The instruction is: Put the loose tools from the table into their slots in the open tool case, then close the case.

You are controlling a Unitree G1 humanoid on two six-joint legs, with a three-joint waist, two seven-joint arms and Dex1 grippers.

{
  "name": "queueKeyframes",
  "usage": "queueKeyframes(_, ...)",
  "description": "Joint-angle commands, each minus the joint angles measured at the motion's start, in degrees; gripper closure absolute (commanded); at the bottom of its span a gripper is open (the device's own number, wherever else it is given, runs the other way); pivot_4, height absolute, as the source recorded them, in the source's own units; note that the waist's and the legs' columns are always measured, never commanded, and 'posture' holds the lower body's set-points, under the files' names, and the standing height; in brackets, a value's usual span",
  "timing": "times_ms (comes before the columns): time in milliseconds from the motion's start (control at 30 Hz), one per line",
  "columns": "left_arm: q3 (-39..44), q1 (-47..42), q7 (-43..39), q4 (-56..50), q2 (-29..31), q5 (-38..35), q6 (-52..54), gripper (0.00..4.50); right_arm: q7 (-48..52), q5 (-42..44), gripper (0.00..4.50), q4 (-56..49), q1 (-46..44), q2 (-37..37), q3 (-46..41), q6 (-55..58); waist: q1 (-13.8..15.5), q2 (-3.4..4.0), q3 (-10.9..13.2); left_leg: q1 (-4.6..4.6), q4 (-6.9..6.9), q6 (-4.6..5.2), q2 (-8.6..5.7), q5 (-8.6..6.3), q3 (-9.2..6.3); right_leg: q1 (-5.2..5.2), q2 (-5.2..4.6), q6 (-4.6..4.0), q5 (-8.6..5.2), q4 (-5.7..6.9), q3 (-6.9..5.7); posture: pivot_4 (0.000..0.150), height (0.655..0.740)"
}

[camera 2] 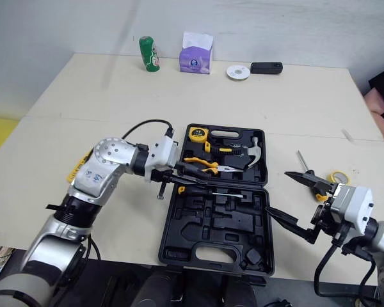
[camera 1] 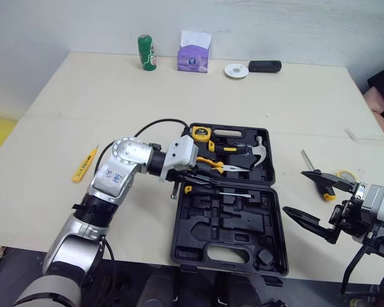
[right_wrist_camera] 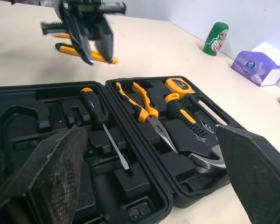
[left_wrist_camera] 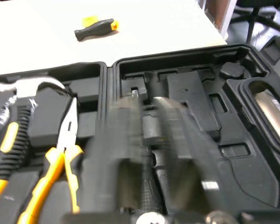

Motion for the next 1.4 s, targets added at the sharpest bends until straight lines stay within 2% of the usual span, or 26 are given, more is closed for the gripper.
queueKeyframes(33,1.18,-0.25,2.54,1.48,-1.46,0.75,-1.38,4.47,-0.54,0.56,0.0,-2.65,1.62,0.23,-2.47,-0.86,0.13,0.0,0.0,0.0,0.0,0.0,0.0,0.0,0.0,0.0,0.0,0.0,0.0,0.0,0.0,0.15,0.74)
queueKeyframes(300,-1.21,1.14,4.21,4.28,-3.21,4.22,-3.82,4.47,-3.52,1.27,0.0,-6.29,3.09,-0.27,-2.98,1.03,-0.08,0.0,0.0,0.03,-0.01,0.0,0.0,-0.01,0.0,0.0,0.0,0.02,0.01,0.02,0.02,0.15,0.74)
queueKeyframes(767,-4.94,2.27,6.07,5.14,-4.14,9.06,0.9,4.47,-1.79,1.02,0.0,-2.68,2.25,-0.22,-3.36,-0.14,0.04,0.0,0.0,0.03,-0.02,0.01,0.0,-0.02,0.0,0.01,-0.01,0.02,0.01,0.0,0.02,0.15,0.74)
queueKeyframes(1033,-9.16,1.65,9.33,8.93,-2.74,16.99,-0.19,4.47,-0.36,0.47,0.0,-1.71,4.44,1.06,-4.64,-2.68,0.13,-0.04,-0.07,0.15,-0.03,0.01,0.01,-0.03,0.0,0.13,-0.25,0.02,0.01,-0.01,0.02,0.15,0.74)
queueKeyframes(1100,-9.38,1.72,8.94,8.05,-2.97,16.13,5.33,4.47,-0.2,0.43,0.0,-1.62,4.87,1.24,-4.75,-3.29,0.14,-0.01,-0.17,0.17,-0.02,0.04,0.0,-0.06,0.0,0.16,-0.3,0.04,0.02,-0.02,0.02,0.15,0.74)
queueKeyframes(1300,-12.87,2.79,10.26,8.56,-2.19,19.54,7.77,4.47,0.49,0.2,0.0,-0.58,6.2,1.76,-5.36,-5.4,0.15,-0.05,-0.56,0.36,-0.09,0.04,0.0,-0.12,0.0,0.34,-0.33,0.07,0.04,-0.08,0.06,0.15,0.74)
queueKeyframes(1400,-14.91,3.23,10.42,8.93,-1.6,21.13,11.4,4.47,0.6,0.08,0.0,-0.26,7.04,2.12,-5.44,-6.5,0.16,-0.07,-0.73,0.96,-0.29,0.01,0.01,-0.25,0.0,0.94,-0.35,0.07,0.04,-0.31,0.05,0.15,0.74)
